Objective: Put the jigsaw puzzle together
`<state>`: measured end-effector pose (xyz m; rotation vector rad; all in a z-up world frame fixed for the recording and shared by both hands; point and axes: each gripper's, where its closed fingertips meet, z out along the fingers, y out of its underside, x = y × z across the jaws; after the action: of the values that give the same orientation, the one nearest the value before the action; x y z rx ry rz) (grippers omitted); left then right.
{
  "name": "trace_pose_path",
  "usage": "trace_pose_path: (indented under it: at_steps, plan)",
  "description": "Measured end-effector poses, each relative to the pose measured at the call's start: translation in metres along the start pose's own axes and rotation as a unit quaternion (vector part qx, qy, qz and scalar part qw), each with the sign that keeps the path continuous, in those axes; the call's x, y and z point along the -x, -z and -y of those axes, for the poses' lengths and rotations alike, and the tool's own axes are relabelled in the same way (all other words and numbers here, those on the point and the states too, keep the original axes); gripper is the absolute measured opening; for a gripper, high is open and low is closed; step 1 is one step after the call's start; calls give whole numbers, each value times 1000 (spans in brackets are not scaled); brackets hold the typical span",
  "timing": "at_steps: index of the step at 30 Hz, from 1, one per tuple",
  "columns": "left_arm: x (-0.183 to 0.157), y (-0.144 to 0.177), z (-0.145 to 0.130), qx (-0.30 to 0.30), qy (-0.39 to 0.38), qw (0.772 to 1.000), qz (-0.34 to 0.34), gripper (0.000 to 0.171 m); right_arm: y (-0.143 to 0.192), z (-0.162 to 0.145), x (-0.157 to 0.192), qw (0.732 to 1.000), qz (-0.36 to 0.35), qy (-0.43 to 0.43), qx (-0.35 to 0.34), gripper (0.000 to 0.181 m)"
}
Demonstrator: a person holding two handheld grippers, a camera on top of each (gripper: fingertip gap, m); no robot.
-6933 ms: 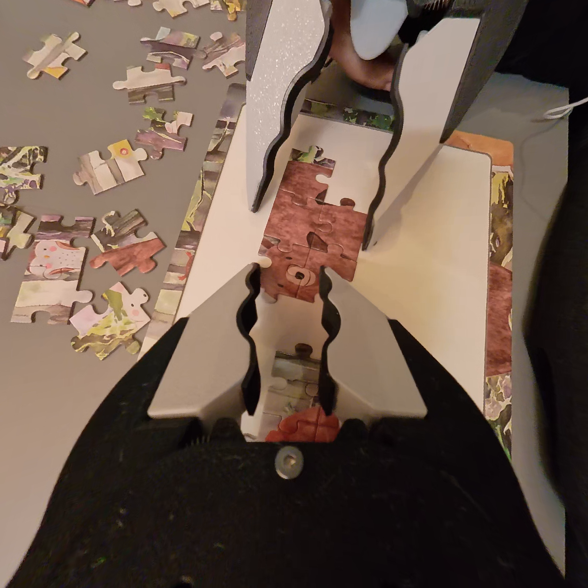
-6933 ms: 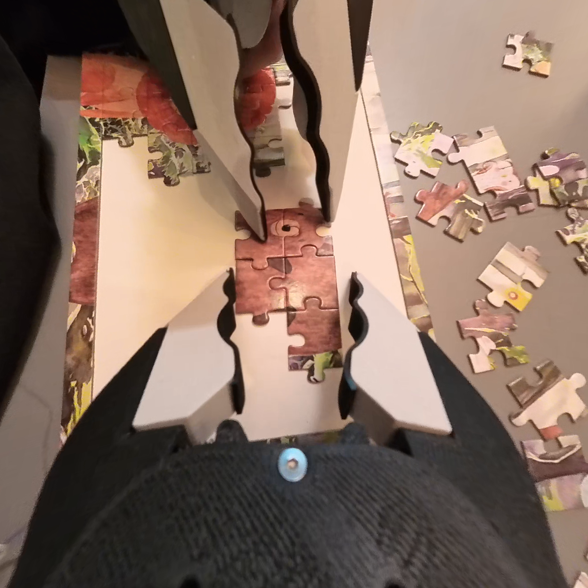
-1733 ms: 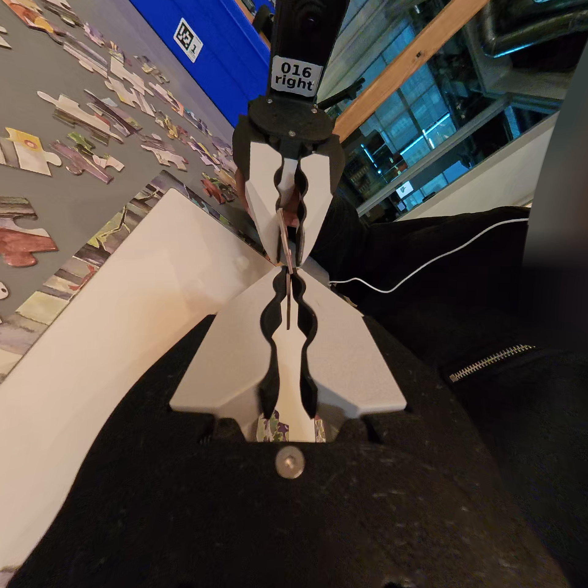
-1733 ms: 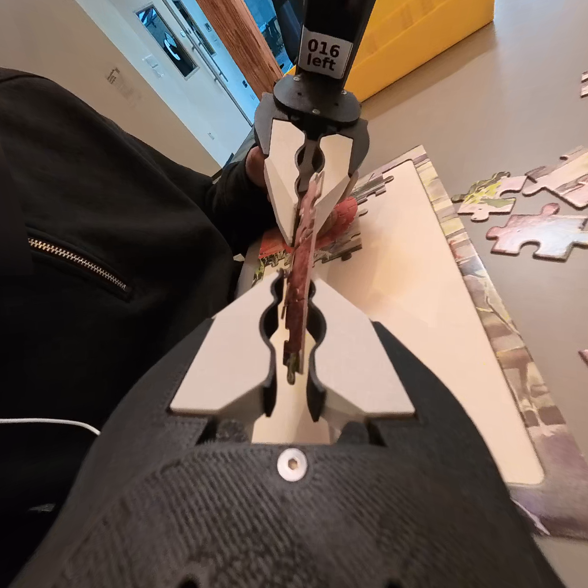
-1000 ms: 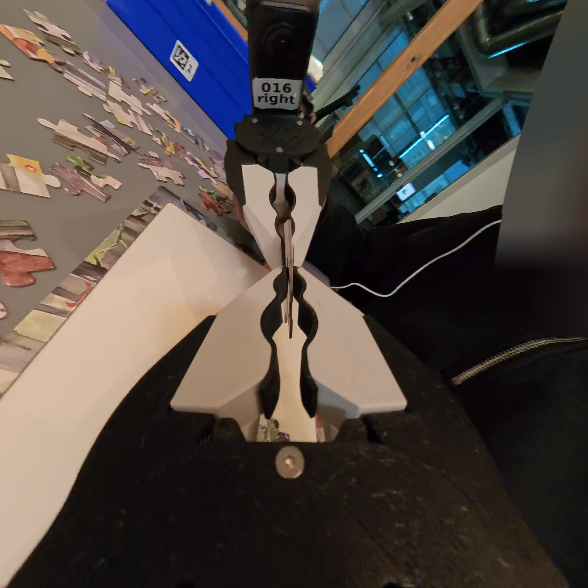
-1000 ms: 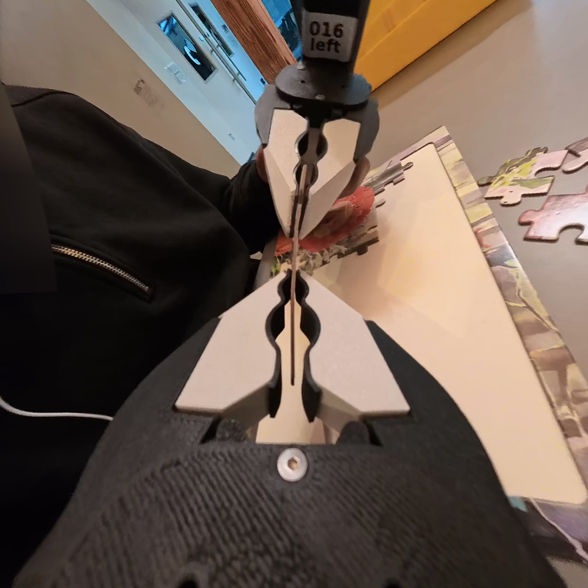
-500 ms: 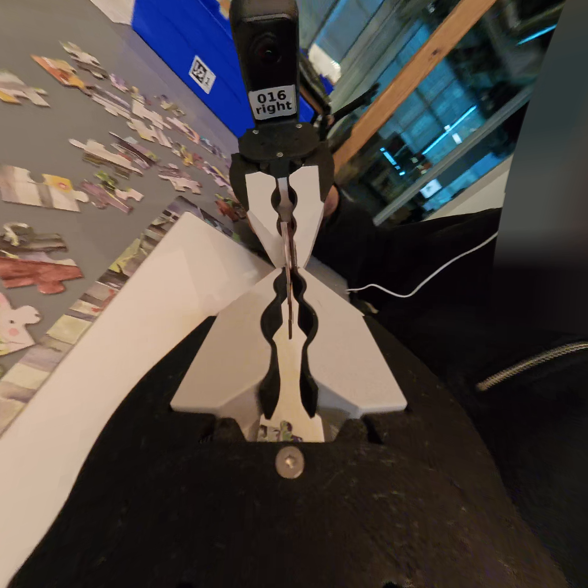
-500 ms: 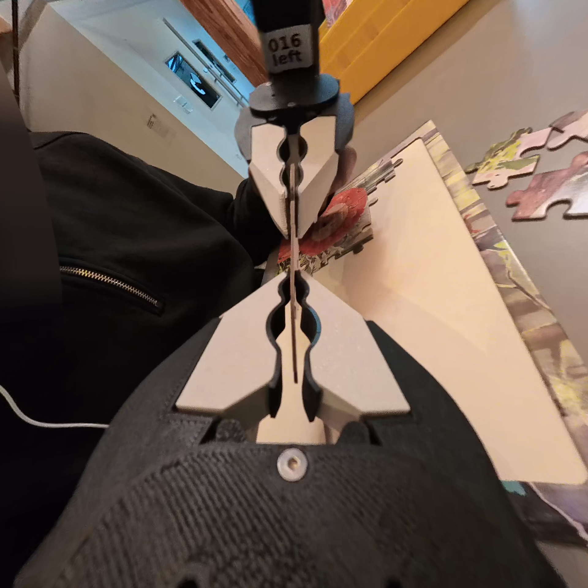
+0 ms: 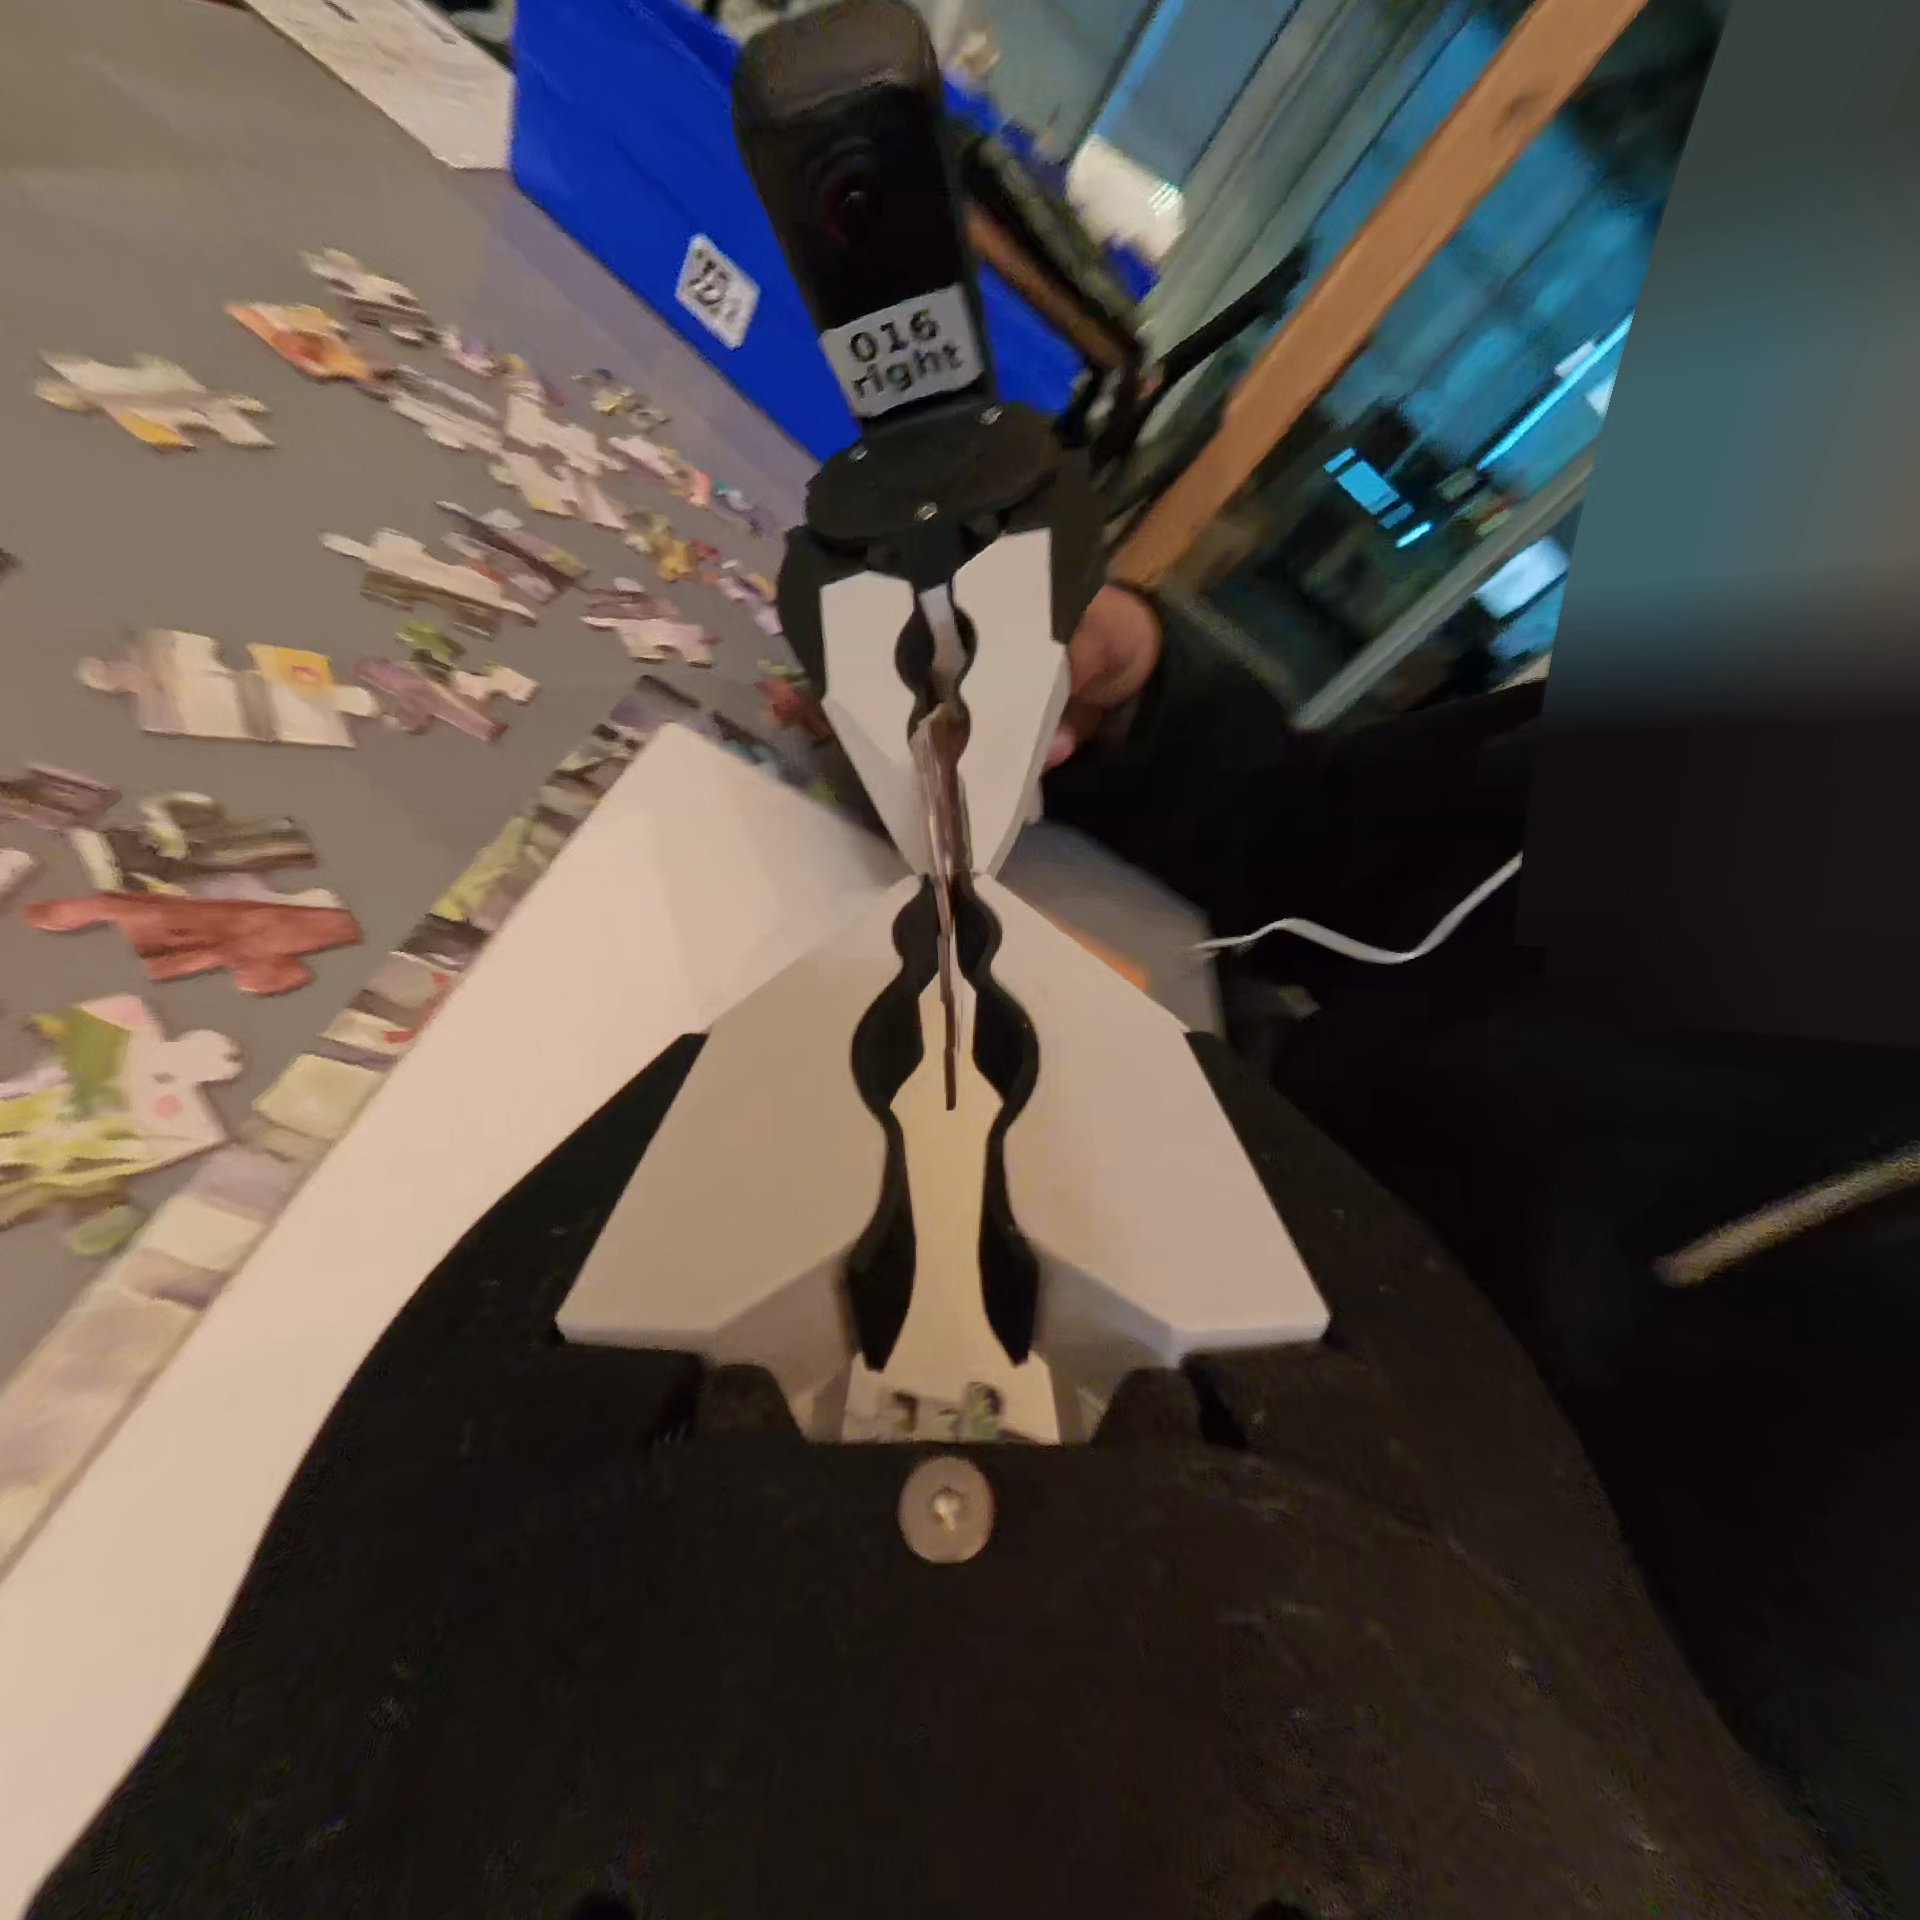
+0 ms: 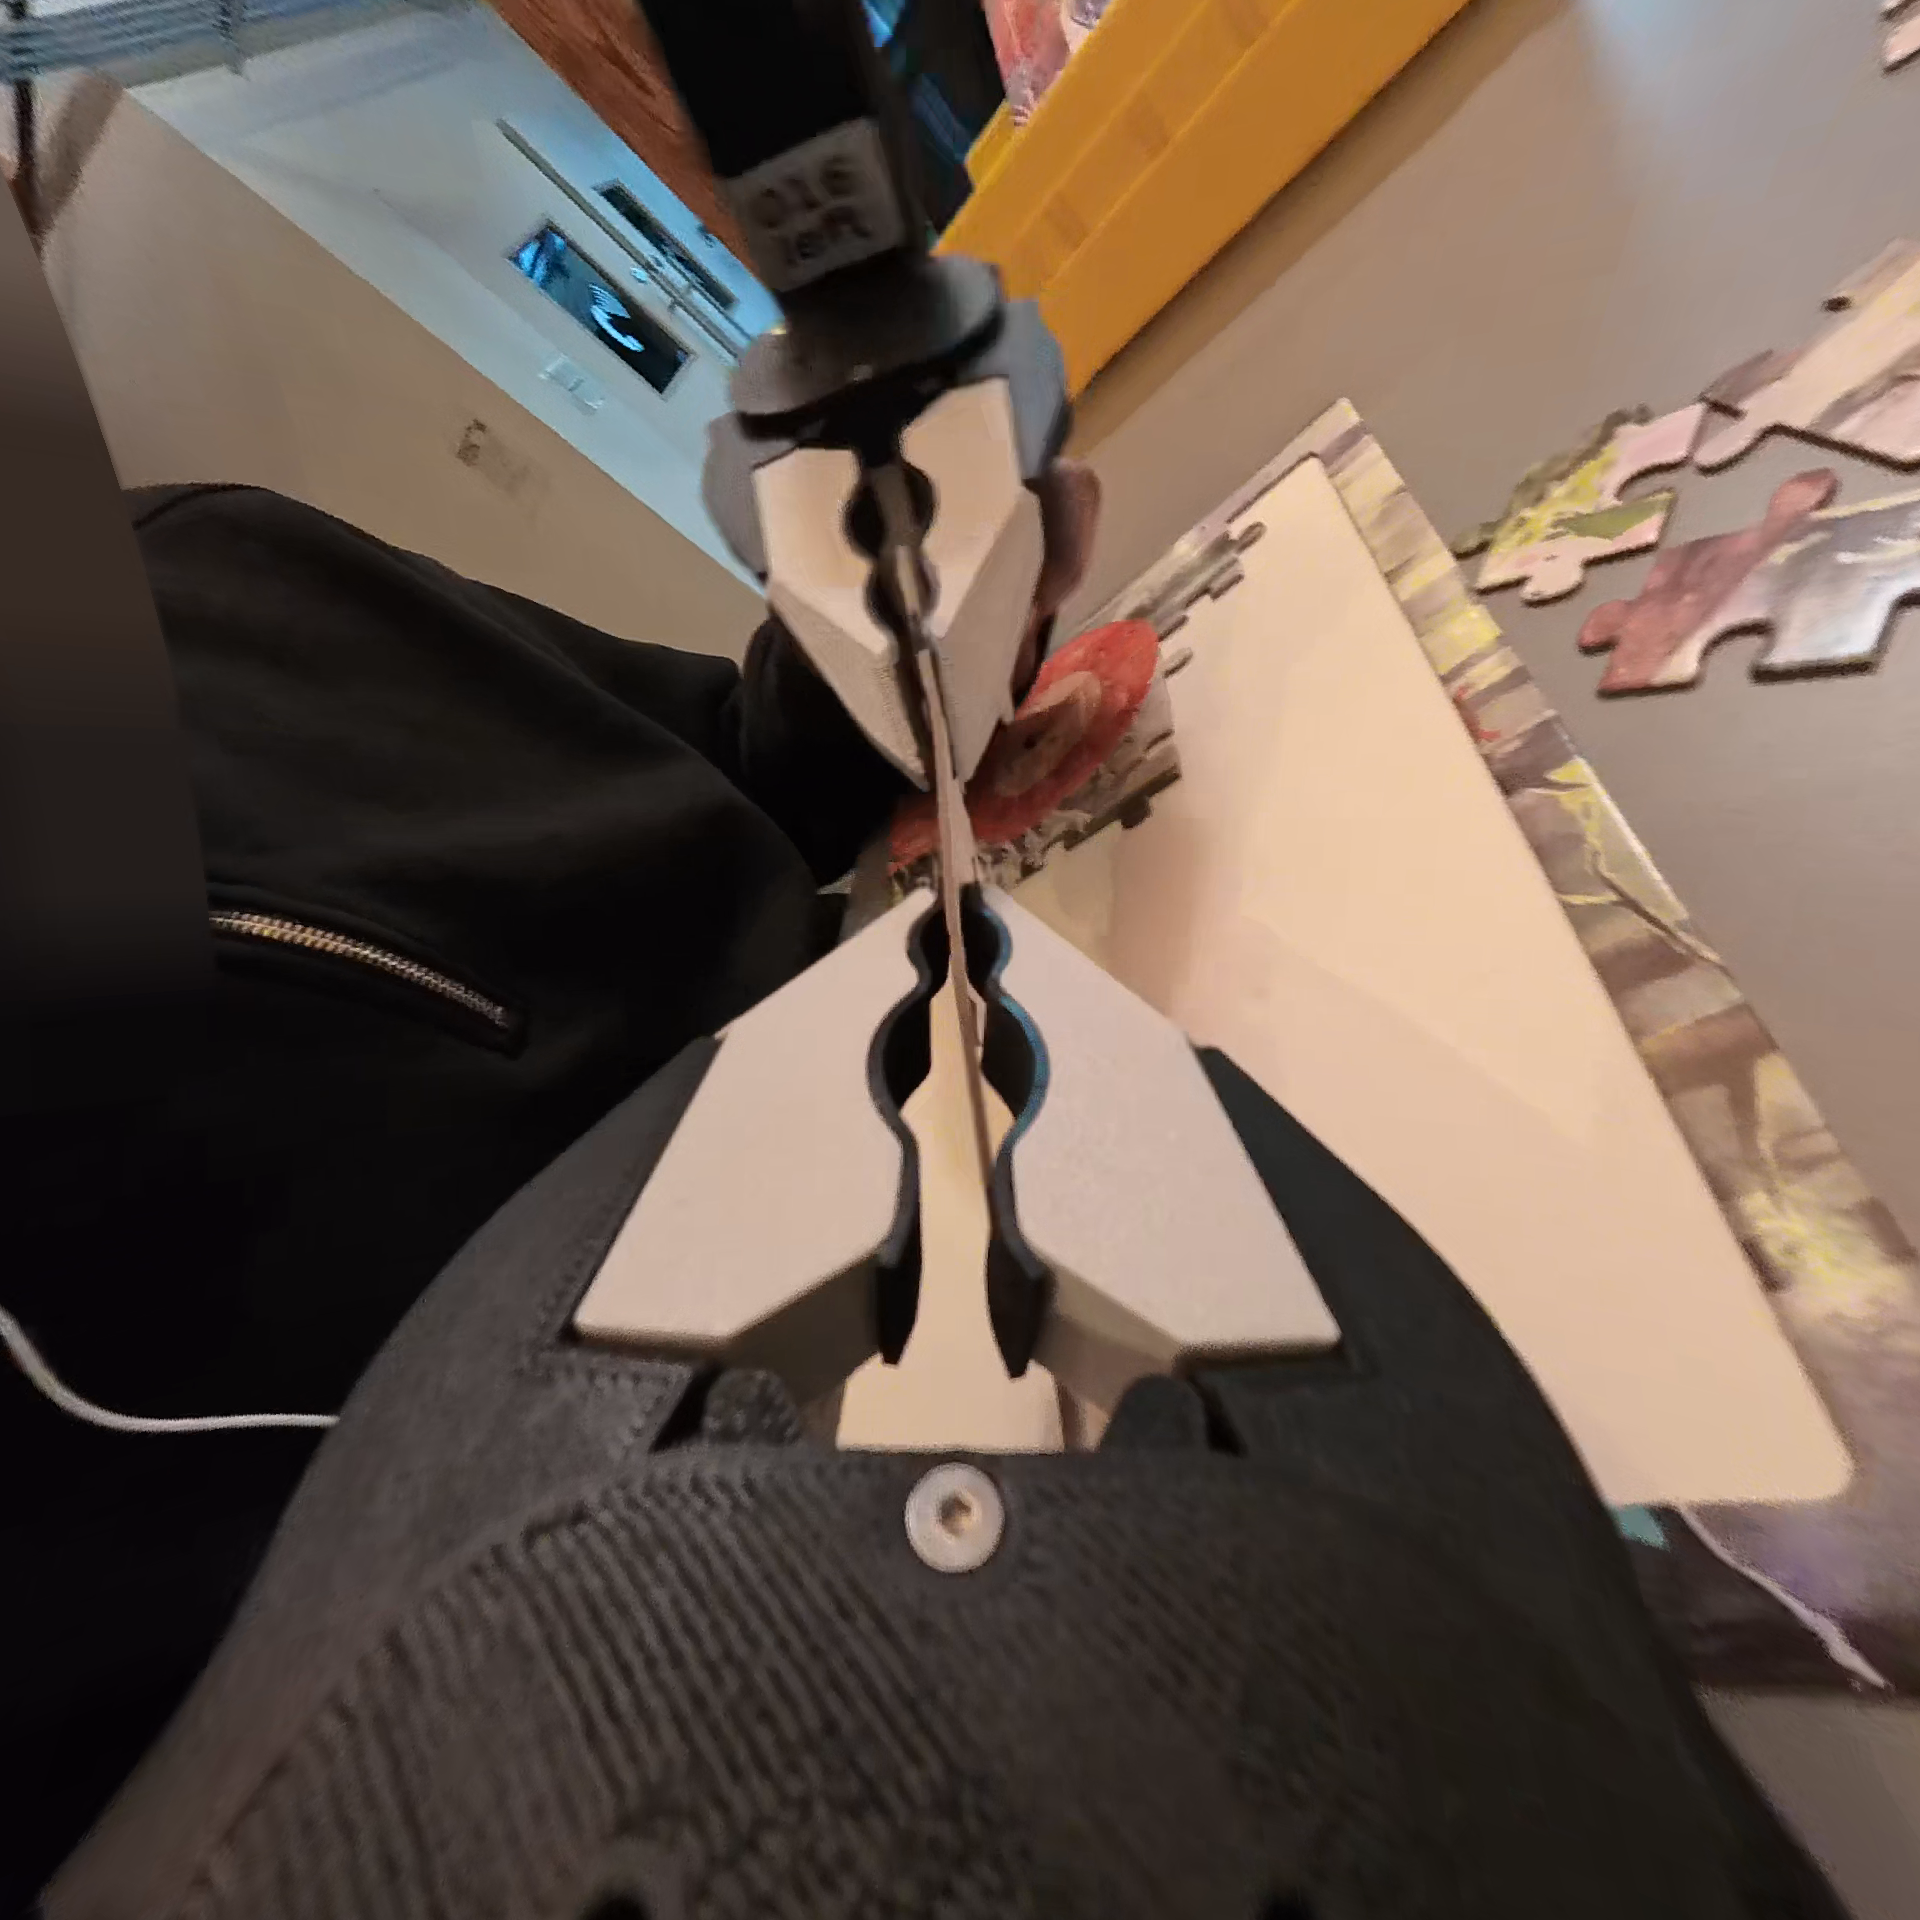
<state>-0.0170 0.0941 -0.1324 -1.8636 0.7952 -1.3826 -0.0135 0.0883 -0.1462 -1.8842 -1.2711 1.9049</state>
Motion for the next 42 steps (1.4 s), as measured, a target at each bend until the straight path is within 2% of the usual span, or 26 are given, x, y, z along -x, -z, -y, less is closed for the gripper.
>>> trace_pose_path:
  at_steps: [3,12,18,21,25,32,35,38,42]
  plan:
    - [7,-3,-3,28,-71,994,73,0,2,0,-7,1000,-16,-8,-2,0]
    - [24,-8,-2,53,-124,968,210,1,6,3,-25,996,-79,-29,-16,0]
    - [26,-10,-6,98,-204,939,259,2,5,1,-26,996,-81,-39,-12,0]
    - [23,-9,-5,89,-195,947,241,2,5,1,-22,997,-67,-43,-14,0]
    - [15,-5,1,42,-108,980,164,0,3,4,-12,998,-32,-51,-24,0]
    - [4,-1,6,1,-4,998,56,0,1,6,-2,997,12,-64,-31,0]
    - [16,-4,-2,30,-47,991,124,0,3,2,-16,998,-30,-60,-20,0]
    - [24,-8,-3,63,-124,966,218,1,5,2,-23,996,-51,-65,-24,0]
    - [31,-11,-5,88,-184,935,289,1,6,1,-30,995,-78,-62,-23,0]
